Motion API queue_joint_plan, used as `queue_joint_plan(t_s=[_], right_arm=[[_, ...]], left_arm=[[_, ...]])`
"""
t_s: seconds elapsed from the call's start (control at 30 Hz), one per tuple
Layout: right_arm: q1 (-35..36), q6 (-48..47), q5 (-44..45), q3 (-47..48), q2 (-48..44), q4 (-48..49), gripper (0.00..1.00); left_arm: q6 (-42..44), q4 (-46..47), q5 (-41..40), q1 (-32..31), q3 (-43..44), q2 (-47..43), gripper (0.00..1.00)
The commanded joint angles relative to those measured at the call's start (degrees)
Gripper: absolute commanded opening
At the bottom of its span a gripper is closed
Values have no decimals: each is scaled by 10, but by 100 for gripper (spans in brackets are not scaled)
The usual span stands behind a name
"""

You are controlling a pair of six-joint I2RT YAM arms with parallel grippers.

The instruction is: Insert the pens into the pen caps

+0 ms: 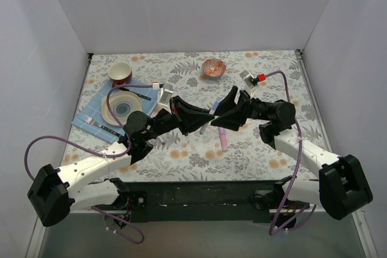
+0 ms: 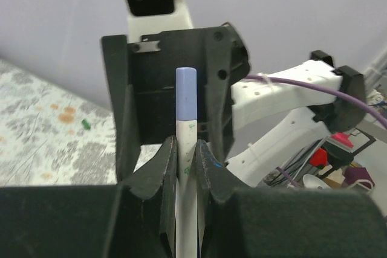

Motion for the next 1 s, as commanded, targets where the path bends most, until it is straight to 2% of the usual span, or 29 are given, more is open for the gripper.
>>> queue_joint_plan(t_s=[0.0,0.07,0.17,0.2,0.23,0.3,0.4,0.47,0.53,0.77,0.9,0.97], right_arm=[[-4,-57,72,-49,-72,-88,70],[-5,-108,89,-94,-103,-188,70],[-4,-164,135,-124,-163,-295,70],[-5,-184,161,-122,-194,-410,70],[-4,-203,235,-117,-209,-471,70],[-5,-242,301,-91,-241,-604,70],[-5,-280,405,-45,-258,-714,70],[-5,-288,463,-28,-258,-743,71],[-5,-289,499,-12,-259,-782,71],[-5,-282,505,-15,-248,-796,72],[-5,-294,520,-8,-247,-813,72],[-4,-300,530,-1,-248,-822,71]], left_arm=[[-29,-125,-16,54,-25,-24,0],[-34,-145,-39,72,-36,-39,0],[-59,-210,-127,85,-43,-27,0],[-72,-233,-144,85,-49,-18,0],[-117,-238,-170,85,-54,-9,0],[-164,-235,-179,81,-67,31,0],[-217,-251,-228,50,-75,103,0],[-228,-273,-295,28,-55,136,0],[-237,-300,-321,5,-29,186,0],[-283,-335,-392,-51,42,310,0],[-308,-402,-401,-51,76,361,0],[-321,-416,-404,-52,81,365,10]])
